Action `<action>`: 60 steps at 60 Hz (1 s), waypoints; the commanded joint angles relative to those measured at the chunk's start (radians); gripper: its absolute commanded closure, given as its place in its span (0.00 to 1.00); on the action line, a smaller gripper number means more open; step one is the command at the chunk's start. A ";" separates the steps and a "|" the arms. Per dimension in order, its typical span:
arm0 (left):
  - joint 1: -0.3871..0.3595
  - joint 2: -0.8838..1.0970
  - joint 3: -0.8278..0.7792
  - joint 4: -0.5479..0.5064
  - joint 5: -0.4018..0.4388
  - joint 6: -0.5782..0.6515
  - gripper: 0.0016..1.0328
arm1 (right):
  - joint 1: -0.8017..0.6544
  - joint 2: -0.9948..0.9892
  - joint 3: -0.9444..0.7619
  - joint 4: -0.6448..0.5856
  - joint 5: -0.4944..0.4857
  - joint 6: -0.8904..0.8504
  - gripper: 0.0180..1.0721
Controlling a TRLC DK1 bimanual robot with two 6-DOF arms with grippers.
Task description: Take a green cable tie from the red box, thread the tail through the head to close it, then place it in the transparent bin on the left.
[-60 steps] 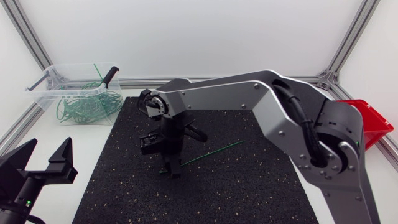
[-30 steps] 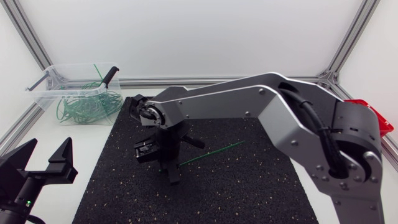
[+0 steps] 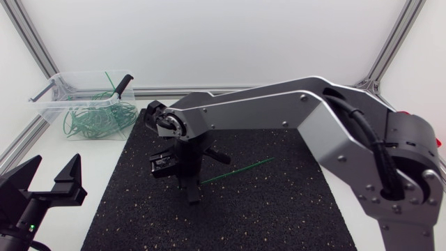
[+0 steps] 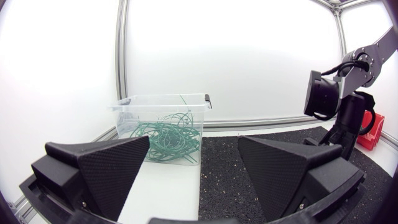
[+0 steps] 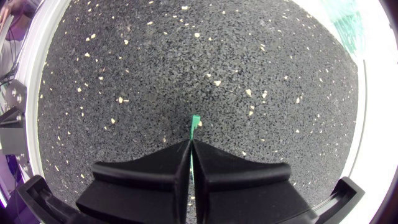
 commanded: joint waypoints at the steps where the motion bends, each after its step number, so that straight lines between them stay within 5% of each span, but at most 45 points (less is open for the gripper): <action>1: -0.003 -0.010 -0.040 -0.017 -0.009 -0.022 0.04 | -0.014 -0.048 0.020 -0.005 -0.016 0.031 0.94; 22: -0.032 -0.013 -0.026 0.030 -0.008 -0.025 0.04 | -0.063 -0.204 0.058 -0.051 -0.077 0.107 0.94; 43: -0.093 0.159 0.240 -0.120 0.023 -0.028 0.06 | -0.141 -0.465 0.017 -0.093 -0.252 0.247 0.95; 60: -0.107 0.369 0.463 -0.267 0.302 -0.144 0.12 | -0.229 -0.635 -0.032 -0.082 -0.434 0.358 0.95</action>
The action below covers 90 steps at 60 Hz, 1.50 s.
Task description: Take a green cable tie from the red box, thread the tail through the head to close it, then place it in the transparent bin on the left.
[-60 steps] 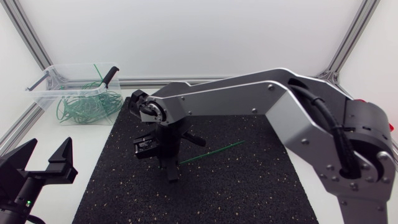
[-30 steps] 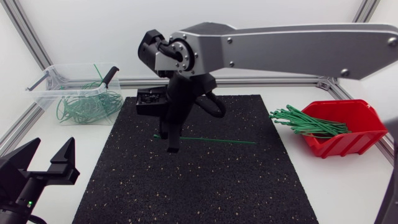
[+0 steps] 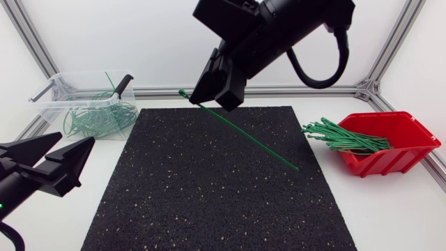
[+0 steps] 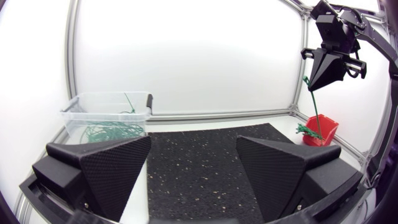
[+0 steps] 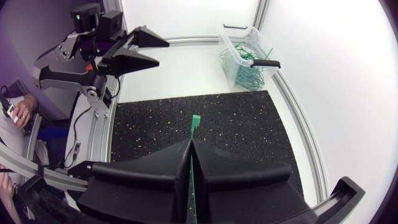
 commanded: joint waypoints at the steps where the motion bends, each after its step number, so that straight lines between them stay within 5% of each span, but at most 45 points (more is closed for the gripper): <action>1: -0.014 0.088 0.098 -0.034 0.059 -0.065 0.13 | -0.018 -0.051 -0.035 -0.003 -0.035 0.052 0.95; 15: -0.029 0.339 0.303 -0.069 0.283 -0.066 0.13 | -0.101 -0.142 -0.117 0.052 -0.121 0.115 0.95; 34: -0.157 0.686 0.529 -0.132 0.280 0.320 0.12 | -0.232 -0.079 -0.195 0.181 -0.309 0.170 0.95; 37: -0.164 0.727 0.539 -0.120 0.338 0.333 0.12 | -0.236 -0.059 -0.195 0.195 -0.332 0.176 0.95; 51: -0.180 0.853 0.538 0.048 0.636 0.333 0.12 | -0.281 -0.016 -0.233 0.319 -0.447 0.254 0.95; 65: -0.193 0.924 0.501 0.266 0.734 0.198 0.12 | -0.337 -0.014 -0.341 0.451 -0.599 0.391 0.95; 90: -0.282 1.023 0.536 0.335 0.760 0.037 0.13 | -0.348 -0.129 -0.437 0.495 -0.654 0.584 0.95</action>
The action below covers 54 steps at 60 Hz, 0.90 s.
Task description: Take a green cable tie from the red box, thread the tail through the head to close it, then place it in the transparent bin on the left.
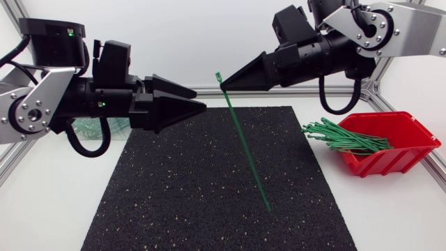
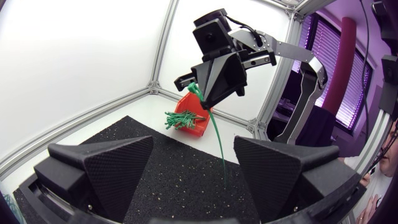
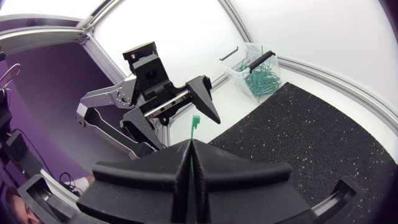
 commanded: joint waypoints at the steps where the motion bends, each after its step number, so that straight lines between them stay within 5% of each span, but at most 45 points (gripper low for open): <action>1: -0.019 0.032 0.016 0.035 0.016 -0.073 0.13 | -0.006 -0.051 -0.047 0.032 -0.008 0.068 0.95; 19: -0.019 0.093 0.027 0.182 0.063 -0.283 0.13 | -0.004 -0.071 -0.136 0.302 -0.009 0.309 0.95; 54: -0.074 0.064 -0.039 0.277 0.103 -0.384 0.22 | 0.020 -0.024 -0.179 0.438 -0.009 0.392 0.95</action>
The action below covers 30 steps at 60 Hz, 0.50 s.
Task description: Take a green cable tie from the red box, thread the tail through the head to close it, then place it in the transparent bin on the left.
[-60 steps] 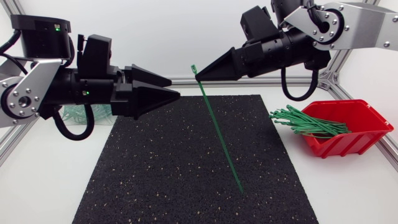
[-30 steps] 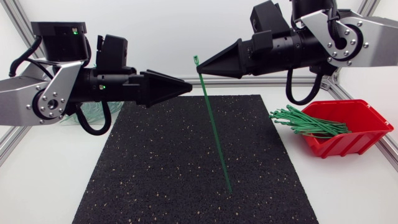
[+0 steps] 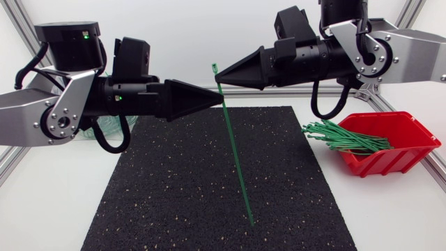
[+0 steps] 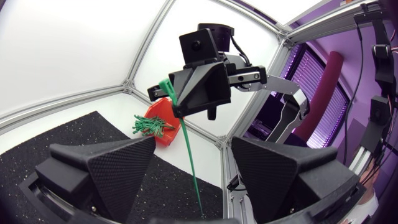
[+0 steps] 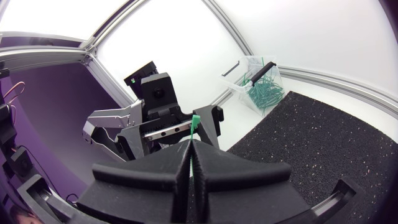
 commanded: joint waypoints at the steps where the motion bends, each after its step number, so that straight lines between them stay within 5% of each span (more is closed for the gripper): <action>1: -0.011 -0.016 -0.029 0.017 0.013 -0.028 0.22 | 0.003 0.021 -0.030 0.020 -0.008 0.038 0.95; 30: -0.014 0.032 -0.031 0.065 0.013 -0.064 0.43 | 0.008 -0.001 -0.053 0.053 -0.005 0.044 0.95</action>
